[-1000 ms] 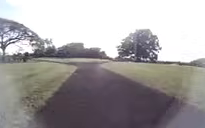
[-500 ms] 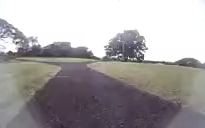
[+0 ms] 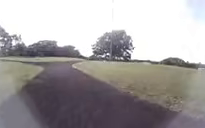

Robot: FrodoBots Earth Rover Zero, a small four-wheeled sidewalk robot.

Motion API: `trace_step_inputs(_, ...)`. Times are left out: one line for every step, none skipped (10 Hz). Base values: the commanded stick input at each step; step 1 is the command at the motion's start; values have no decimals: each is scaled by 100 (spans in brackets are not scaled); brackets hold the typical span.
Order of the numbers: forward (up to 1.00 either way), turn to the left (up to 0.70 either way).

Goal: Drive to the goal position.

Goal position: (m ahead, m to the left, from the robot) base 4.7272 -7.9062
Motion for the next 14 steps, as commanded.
trace_step_inputs(100,-27)
trace_step_inputs(100,-27)
trace_step_inputs(100,-27)
trace_step_inputs(100,-27)
trace_step_inputs(100,-27)
trace_step_inputs(100,-27)
trace_step_inputs(100,-27)
trace_step_inputs(100,-27)
trace_step_inputs(100,-27)
trace_step_inputs(100,-27)
trace_step_inputs(100,-27)
trace_step_inputs(100,-27)
trace_step_inputs(100,-27)
trace_step_inputs(100,-27)
